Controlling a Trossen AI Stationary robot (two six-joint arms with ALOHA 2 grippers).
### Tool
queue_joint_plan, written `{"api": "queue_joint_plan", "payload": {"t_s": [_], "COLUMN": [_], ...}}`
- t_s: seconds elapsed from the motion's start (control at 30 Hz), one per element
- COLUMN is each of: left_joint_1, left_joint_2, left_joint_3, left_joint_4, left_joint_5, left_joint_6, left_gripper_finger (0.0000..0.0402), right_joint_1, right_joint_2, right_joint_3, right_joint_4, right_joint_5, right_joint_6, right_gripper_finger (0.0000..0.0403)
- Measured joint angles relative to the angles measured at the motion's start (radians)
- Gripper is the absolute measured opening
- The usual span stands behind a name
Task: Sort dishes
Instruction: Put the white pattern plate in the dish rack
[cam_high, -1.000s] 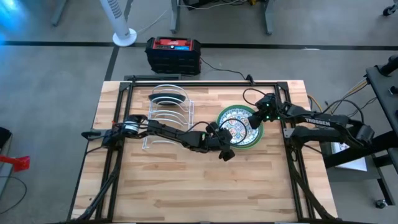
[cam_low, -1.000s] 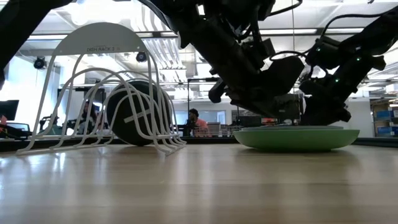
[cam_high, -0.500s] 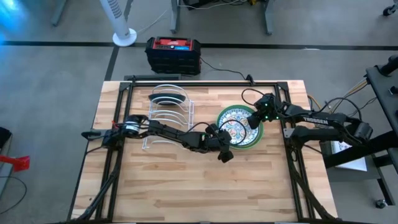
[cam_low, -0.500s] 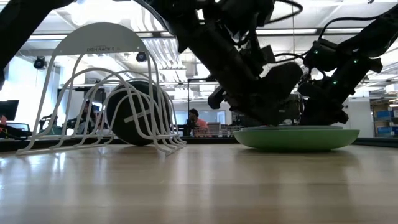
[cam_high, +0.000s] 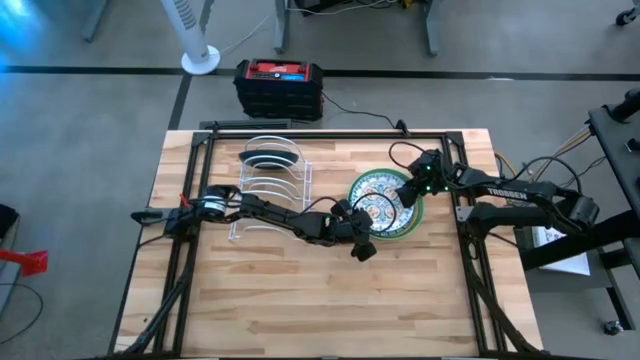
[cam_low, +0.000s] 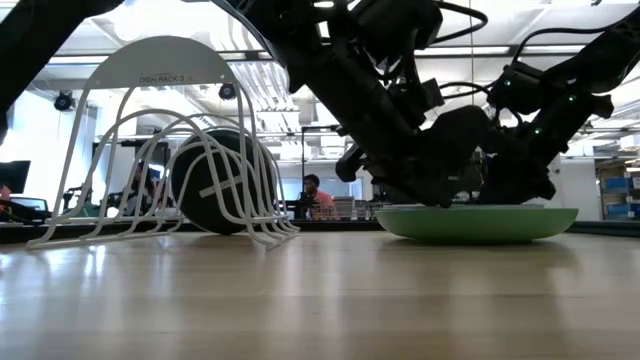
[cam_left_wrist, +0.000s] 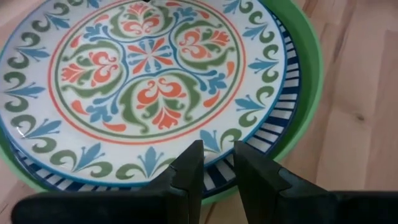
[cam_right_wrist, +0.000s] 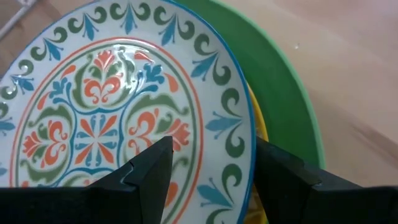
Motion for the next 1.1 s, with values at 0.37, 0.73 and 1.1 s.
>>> {"api": "queue_joint_plan", "payload": {"t_s": [0.37,0.73,1.1], "left_joint_1": [0.001,0.002,0.004], "left_joint_2": [0.001,0.002,0.005], "left_joint_3": [0.0,0.0,-0.002], "left_joint_4": [-0.002,0.006,0.031], "left_joint_5": [0.011,0.006,-0.035], "left_joint_6": [0.002,0.003,0.022], "left_gripper_finger": [0.0077,0.0077,0.0077], "right_joint_1": [-0.001,0.0,0.0], "right_joint_2": [-0.003,-0.003,-0.003], "right_joint_3": [0.0,0.0,0.0], "right_joint_4": [0.028,0.029,0.028], "right_joint_5": [-0.04,-0.035,0.0], "right_joint_6": [0.011,0.011,0.01], "right_gripper_finger": [0.0199,0.0199,0.0199]}}
